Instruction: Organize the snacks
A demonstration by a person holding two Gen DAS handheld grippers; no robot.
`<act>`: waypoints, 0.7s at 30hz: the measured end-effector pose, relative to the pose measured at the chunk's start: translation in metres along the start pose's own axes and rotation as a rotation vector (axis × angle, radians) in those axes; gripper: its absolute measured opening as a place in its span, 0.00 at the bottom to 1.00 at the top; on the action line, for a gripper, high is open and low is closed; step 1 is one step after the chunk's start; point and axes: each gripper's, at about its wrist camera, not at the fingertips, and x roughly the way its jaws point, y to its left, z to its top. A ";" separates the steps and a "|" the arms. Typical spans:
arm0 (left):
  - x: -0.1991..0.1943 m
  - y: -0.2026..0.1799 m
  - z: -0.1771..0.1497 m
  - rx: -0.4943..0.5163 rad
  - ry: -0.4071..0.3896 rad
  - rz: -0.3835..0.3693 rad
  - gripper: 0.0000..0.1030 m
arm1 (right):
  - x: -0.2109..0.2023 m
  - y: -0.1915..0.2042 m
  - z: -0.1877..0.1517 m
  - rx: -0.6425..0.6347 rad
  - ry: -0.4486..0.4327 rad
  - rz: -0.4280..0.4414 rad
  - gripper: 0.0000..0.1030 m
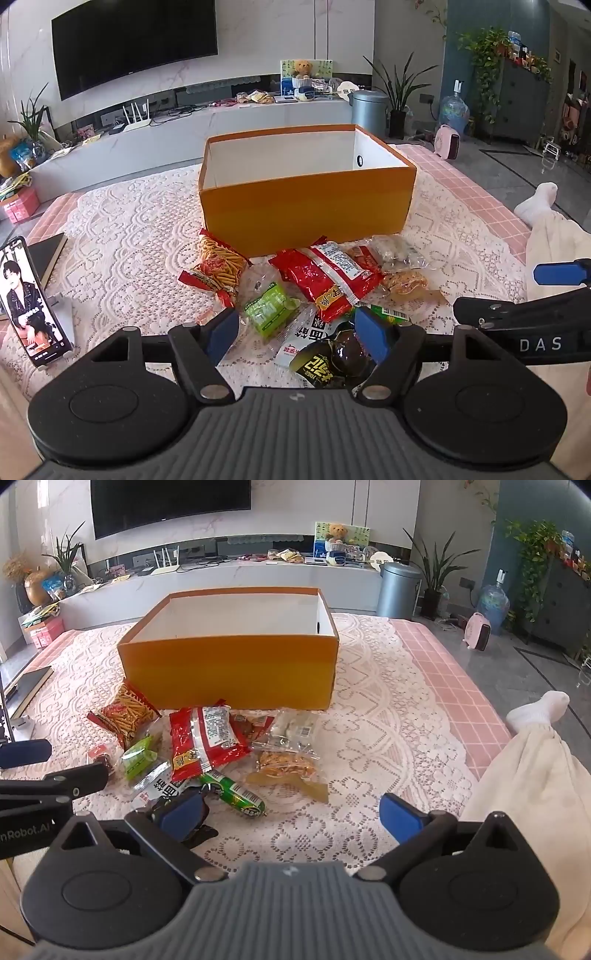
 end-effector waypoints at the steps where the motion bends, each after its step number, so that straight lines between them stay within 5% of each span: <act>1: 0.000 0.000 0.000 0.001 0.003 0.001 0.82 | 0.000 0.005 0.001 -0.004 0.005 -0.012 0.96; 21: -0.001 0.001 -0.003 -0.009 -0.004 -0.012 0.82 | -0.002 0.005 -0.001 -0.005 0.012 -0.009 0.96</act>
